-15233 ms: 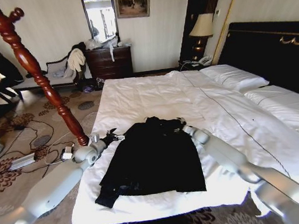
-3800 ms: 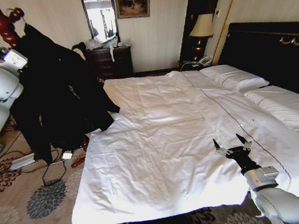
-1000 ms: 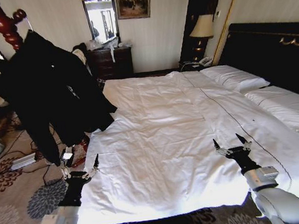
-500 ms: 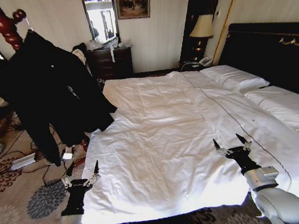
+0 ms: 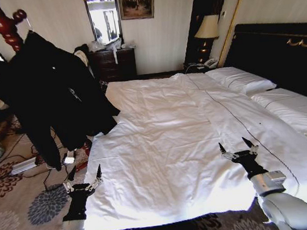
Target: Pick up the clothes from the bed and hang them on the clothes hanger.
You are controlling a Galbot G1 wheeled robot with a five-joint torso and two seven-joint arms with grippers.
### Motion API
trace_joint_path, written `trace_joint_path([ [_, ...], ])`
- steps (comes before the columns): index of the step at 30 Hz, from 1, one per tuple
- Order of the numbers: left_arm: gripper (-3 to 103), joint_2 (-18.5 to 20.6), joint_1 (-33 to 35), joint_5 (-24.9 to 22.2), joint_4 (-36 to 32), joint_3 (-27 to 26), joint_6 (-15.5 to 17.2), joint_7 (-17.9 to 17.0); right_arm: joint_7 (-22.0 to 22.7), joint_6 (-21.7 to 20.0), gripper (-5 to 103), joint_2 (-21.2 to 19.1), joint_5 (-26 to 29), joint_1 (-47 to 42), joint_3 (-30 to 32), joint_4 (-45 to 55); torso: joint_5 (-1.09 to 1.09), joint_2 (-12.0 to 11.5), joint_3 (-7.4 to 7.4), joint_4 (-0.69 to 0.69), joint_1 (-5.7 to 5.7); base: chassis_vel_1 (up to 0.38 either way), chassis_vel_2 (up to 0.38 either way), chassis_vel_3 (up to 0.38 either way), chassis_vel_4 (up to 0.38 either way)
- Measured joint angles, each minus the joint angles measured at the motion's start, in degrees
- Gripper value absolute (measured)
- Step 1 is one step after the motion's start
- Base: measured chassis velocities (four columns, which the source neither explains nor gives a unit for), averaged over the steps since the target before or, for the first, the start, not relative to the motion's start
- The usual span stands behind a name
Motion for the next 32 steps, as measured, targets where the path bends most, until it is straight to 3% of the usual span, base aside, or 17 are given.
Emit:
trace_joint_path([
  [32, 100, 0.12, -0.06, -0.07, 0.02, 0.01, 0.09, -0.05, 0.0, 0.0, 100, 0.0, 0.0, 0.0, 0.0, 0.0, 0.0, 0.0, 0.0, 0.0, 0.0, 0.0, 0.0, 0.0, 0.0],
])
